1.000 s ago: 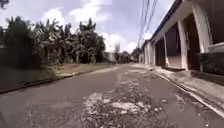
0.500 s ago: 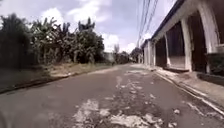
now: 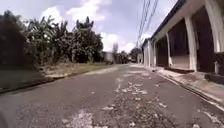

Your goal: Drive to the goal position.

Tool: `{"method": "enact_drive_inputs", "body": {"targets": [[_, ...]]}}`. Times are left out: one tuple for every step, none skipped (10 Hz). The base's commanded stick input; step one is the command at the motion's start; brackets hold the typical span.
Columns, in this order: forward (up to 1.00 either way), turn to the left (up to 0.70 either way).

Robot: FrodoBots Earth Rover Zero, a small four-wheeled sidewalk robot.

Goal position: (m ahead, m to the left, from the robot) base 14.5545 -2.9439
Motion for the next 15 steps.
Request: {"method": "enact_drive_inputs", "body": {"targets": [[0.70,0.03],[0.70,0.03],[0.70,0.03],[0.70,0.03],[0.70,0.03],[0.70,0.03],[0.70,0.03],[0.70,0.03],[0.70,0.03],[0.70,0.03],[0.70,0.03],[0.70,0.03],[0.70,0.03],[0.70,0.03],[0.70,0.03]]}}
